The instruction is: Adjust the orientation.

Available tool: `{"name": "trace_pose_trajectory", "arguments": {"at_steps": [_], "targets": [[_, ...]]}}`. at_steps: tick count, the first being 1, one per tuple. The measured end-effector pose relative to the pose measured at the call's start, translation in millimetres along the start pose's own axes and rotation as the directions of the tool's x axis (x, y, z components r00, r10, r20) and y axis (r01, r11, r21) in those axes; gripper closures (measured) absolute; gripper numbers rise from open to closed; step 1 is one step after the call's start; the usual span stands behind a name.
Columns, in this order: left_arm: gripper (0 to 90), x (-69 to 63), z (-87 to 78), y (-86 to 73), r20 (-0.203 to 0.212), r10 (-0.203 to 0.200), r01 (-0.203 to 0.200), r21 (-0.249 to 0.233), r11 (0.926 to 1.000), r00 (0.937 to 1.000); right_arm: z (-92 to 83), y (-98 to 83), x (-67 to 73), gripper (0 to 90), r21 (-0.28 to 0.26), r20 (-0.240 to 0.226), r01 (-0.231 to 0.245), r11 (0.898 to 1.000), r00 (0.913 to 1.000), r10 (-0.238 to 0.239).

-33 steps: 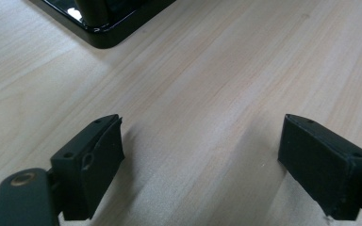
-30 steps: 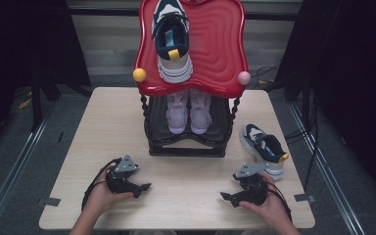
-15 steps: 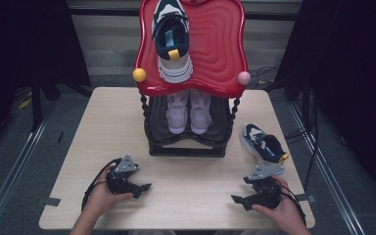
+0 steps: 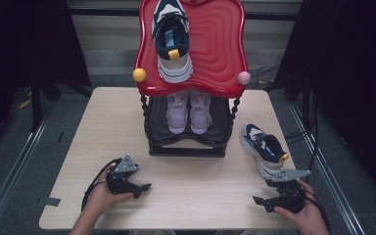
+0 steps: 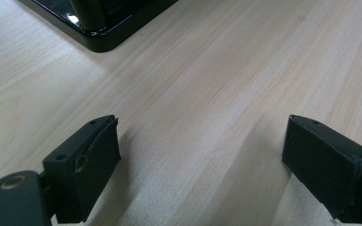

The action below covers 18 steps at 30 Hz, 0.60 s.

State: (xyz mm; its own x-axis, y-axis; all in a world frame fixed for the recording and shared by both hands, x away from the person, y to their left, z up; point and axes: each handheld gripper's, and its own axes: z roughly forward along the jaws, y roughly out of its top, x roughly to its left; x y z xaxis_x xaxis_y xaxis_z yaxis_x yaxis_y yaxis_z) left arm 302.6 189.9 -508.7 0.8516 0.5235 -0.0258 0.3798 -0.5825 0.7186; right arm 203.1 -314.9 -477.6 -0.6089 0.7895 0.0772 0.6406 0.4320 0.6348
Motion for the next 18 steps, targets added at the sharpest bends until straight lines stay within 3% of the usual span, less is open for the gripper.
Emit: {"name": "trace_pose_trajectory", "arguments": {"at_steps": [7, 18], "targets": [[10.5, 0.5, 0.2, 0.1, 0.002, 0.005, -0.005, 0.000, 1.0000, 1.0000, -8.9, -9.8, -9.2, 18.2, 0.028, 0.039, -0.013, 1.000, 0.9992, 0.012], [10.1, 0.0, 0.8, 0.1, 0.007, -0.004, 0.004, -0.004, 1.0000, 1.0000, -13.2, -13.1, -27.6, 18.2, 0.018, 0.095, -0.064, 0.998, 0.9936, 0.062]]}}
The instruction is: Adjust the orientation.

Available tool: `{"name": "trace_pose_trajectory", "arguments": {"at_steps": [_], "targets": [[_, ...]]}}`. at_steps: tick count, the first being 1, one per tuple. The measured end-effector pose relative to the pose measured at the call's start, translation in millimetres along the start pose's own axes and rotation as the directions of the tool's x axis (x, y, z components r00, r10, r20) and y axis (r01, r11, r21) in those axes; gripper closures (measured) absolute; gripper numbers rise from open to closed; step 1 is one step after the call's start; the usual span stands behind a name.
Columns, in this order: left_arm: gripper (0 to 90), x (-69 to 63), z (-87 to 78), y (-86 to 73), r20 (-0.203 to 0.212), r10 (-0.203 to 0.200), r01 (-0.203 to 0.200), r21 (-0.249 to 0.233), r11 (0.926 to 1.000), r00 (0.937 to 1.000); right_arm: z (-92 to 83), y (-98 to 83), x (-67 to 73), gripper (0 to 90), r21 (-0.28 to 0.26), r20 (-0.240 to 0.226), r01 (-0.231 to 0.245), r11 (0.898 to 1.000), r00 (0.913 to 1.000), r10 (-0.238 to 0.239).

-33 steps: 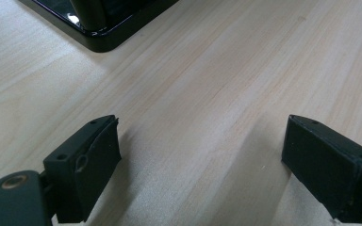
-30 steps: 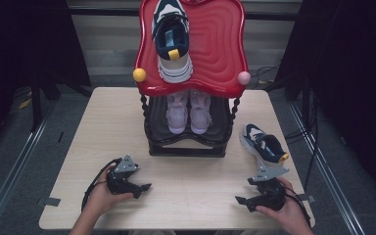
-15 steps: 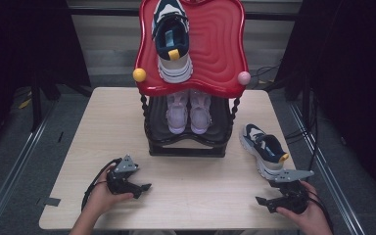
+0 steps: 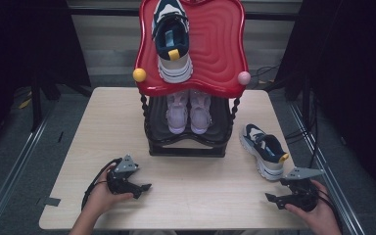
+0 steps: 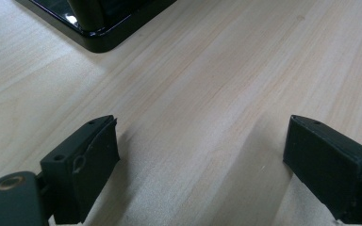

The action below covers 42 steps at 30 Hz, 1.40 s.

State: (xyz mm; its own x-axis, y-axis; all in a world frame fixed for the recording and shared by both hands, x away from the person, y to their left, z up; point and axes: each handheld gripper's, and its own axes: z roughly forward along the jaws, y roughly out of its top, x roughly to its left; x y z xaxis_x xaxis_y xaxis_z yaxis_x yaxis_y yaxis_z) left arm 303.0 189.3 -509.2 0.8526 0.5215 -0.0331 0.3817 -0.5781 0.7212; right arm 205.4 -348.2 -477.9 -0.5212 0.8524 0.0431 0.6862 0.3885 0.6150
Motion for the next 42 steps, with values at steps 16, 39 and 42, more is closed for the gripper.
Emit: {"name": "trace_pose_trajectory", "arguments": {"at_steps": [16, 39, 42], "targets": [[9.5, 0.2, 0.6, 0.6, 0.001, 0.003, -0.003, 0.002, 1.0000, 1.0000, 13.8, 18.5, -1.9, 19.1, -0.056, -0.003, -0.012, 0.998, 0.9999, 0.012], [9.3, 0.2, 0.7, 0.8, -0.001, 0.005, -0.005, 0.004, 1.0000, 1.0000, 30.0, 39.0, 14.6, 21.4, -0.060, -0.052, 0.044, 0.997, 0.9975, -0.047], [9.3, 0.2, 0.7, 0.8, -0.001, 0.005, -0.005, 0.004, 1.0000, 1.0000, 26.2, 34.4, 9.5, 21.4, -0.060, -0.036, 0.028, 0.998, 0.9989, -0.030]]}}
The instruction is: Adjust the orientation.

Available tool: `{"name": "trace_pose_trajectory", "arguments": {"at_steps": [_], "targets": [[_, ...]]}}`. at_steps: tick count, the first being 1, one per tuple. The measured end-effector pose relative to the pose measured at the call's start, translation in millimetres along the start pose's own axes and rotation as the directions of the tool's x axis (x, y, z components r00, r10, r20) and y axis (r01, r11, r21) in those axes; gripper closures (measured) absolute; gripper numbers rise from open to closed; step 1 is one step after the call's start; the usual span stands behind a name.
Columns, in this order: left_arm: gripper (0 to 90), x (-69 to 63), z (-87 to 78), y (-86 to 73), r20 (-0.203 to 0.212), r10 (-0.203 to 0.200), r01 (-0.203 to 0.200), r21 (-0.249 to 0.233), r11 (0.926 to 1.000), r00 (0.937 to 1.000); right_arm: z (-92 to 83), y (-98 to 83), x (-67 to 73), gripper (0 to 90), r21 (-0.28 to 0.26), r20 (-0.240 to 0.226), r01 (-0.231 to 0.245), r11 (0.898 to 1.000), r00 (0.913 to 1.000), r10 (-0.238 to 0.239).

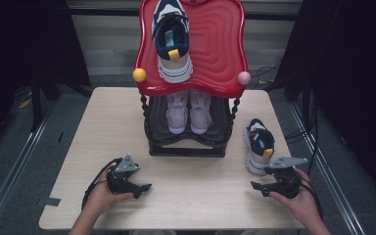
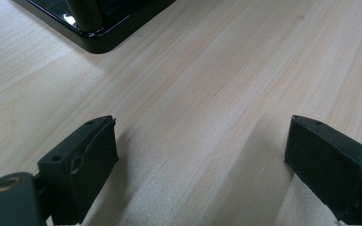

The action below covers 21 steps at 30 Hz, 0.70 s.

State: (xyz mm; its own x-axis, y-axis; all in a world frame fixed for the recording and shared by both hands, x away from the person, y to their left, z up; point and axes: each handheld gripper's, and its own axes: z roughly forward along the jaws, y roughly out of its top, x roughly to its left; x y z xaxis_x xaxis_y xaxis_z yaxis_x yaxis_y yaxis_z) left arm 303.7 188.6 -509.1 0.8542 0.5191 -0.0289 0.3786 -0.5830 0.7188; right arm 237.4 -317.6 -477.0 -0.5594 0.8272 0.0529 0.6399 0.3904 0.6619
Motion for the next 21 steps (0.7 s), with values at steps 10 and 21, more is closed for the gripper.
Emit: {"name": "trace_pose_trajectory", "arguments": {"at_steps": [10, 21], "targets": [[9.0, 0.4, 0.1, 0.2, 0.002, 0.006, -0.006, 0.003, 1.0000, 1.0000, 1.8, 12.6, -4.0, 21.2, -0.016, 0.002, 0.003, 1.000, 1.0000, -0.003], [8.6, 0.4, 0.4, 0.4, 0.003, 0.007, -0.007, 0.003, 1.0000, 1.0000, 1.0, 22.8, 1.7, 22.8, 0.017, -0.029, 0.051, 0.999, 0.9983, -0.050]]}}
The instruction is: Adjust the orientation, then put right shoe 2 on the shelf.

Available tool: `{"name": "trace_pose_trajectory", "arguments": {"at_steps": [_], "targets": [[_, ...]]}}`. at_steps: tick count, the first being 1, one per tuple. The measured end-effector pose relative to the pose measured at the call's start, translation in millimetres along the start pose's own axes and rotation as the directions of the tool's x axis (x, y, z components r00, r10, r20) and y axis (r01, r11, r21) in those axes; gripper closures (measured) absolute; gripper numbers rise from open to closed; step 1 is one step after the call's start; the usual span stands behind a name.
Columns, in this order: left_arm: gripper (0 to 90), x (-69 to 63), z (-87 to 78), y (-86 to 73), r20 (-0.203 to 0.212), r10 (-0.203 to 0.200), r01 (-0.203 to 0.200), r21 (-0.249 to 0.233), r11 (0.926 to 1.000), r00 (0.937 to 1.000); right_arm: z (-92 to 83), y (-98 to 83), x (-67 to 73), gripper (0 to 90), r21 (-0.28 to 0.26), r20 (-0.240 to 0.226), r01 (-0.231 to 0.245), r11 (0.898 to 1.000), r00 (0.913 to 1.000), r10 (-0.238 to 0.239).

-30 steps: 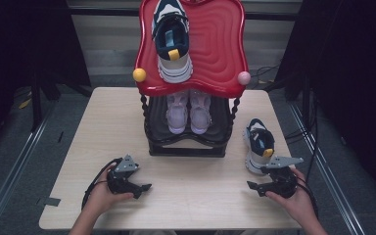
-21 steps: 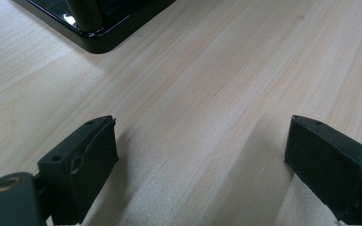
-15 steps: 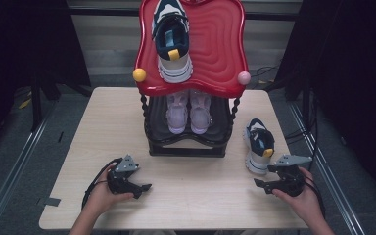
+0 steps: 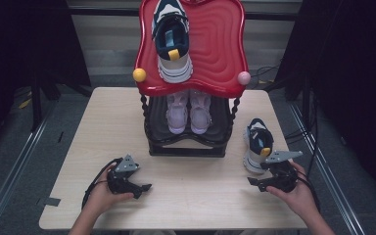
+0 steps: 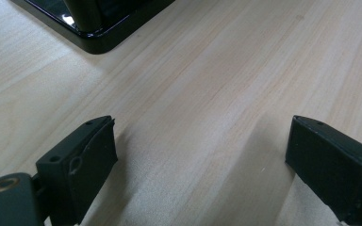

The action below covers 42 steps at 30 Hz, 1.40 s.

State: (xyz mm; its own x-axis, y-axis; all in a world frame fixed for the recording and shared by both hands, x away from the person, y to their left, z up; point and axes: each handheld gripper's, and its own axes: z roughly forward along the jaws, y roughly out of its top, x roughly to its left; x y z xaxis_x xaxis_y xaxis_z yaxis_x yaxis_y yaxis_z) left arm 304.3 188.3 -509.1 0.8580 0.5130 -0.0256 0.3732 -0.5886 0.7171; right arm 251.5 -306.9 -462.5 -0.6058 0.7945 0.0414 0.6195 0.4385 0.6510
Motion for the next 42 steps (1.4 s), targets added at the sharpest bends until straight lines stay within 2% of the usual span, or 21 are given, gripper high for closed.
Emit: {"name": "trace_pose_trajectory", "arguments": {"at_steps": [6, 11, 22, 29, 42], "targets": [[8.5, 0.0, 0.1, 0.0, 0.000, 0.000, 0.000, 0.000, 1.0000, 1.0000, -18.7, 6.6, -10.1, 25.9, 0.031, -0.008, -0.003, 1.000, 1.0000, 0.004], [8.5, 0.0, 0.1, 0.0, 0.000, 0.000, 0.000, 0.000, 1.0000, 1.0000, -30.0, 18.0, -15.4, 25.9, 0.055, -0.009, 0.043, 0.998, 0.9991, -0.042], [8.4, 0.0, 0.1, 0.0, 0.002, 0.001, -0.001, 0.001, 1.0000, 1.0000, -44.2, 46.1, -28.0, 25.8, 0.100, 0.025, 0.091, 0.991, 0.9953, -0.094], [8.3, -0.1, -0.1, 0.1, -0.001, 0.002, -0.002, 0.003, 1.0000, 1.0000, -43.3, 55.5, -34.1, 25.6, 0.110, 0.043, 0.109, 0.988, 0.9925, -0.114], [8.0, -0.2, 0.0, 0.1, 0.001, 0.002, -0.002, 0.004, 1.0000, 1.0000, -20.5, 68.6, -38.8, 25.6, 0.136, 0.051, 0.133, 0.982, 0.9887, -0.141]]}}
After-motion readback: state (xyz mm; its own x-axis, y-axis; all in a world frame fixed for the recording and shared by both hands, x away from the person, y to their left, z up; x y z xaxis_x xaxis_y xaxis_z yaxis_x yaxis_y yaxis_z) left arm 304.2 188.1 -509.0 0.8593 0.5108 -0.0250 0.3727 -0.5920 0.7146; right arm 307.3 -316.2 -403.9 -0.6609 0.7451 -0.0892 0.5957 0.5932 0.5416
